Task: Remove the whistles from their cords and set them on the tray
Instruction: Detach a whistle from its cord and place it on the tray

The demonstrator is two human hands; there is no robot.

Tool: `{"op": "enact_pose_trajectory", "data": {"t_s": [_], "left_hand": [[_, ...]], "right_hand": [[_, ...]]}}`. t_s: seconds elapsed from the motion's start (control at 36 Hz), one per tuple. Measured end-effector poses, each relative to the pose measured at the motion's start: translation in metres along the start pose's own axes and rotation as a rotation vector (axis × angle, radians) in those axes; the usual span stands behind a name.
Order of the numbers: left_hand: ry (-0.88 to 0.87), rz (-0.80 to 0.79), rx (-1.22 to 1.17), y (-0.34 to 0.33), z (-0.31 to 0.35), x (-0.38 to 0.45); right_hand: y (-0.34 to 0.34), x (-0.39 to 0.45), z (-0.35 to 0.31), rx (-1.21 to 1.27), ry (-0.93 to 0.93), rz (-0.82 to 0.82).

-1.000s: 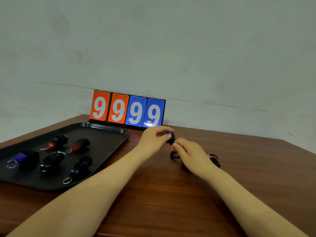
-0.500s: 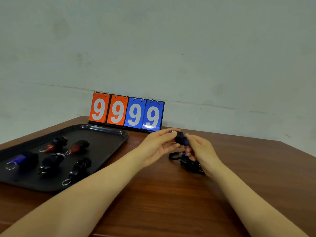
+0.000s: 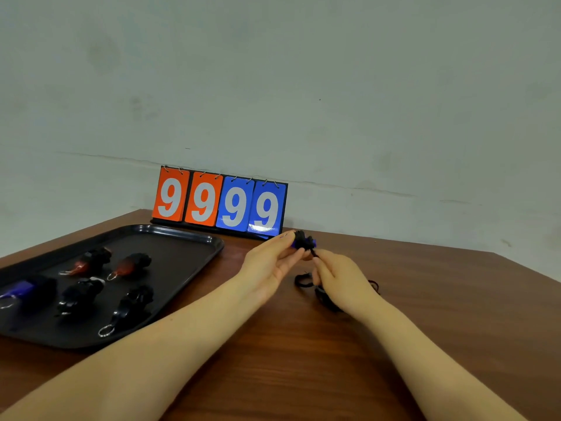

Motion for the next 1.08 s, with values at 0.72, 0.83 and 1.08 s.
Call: {"op": "enact_pose_trajectory", "data": {"t_s": [0.72,0.83,1.08], "left_hand": [[-0.318,0.068,0.733,-0.001,0.009,0.008],[-0.262,0.011,0.8,-0.003,0.006,0.007],[-0.152,-0.139,0.712,-0.013,0.002,-0.002]], "right_hand": [[0.018,-0.007,-0.012,0.096,0.139,0.332],[0.017,-0.009,-0.014,0.197,0.115,0.342],[0.018,-0.009,-0.016,0.371,0.026,0.391]]}}
Point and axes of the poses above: each hand's wrist, its own x-axis towards the middle knuckle, its own y-axis out of the back of the hand, z = x × y, the point moved 3 cm from there along x, towards the middle knuckle, and after that the axes turned 1 degree about z, right-handed, at the moved point
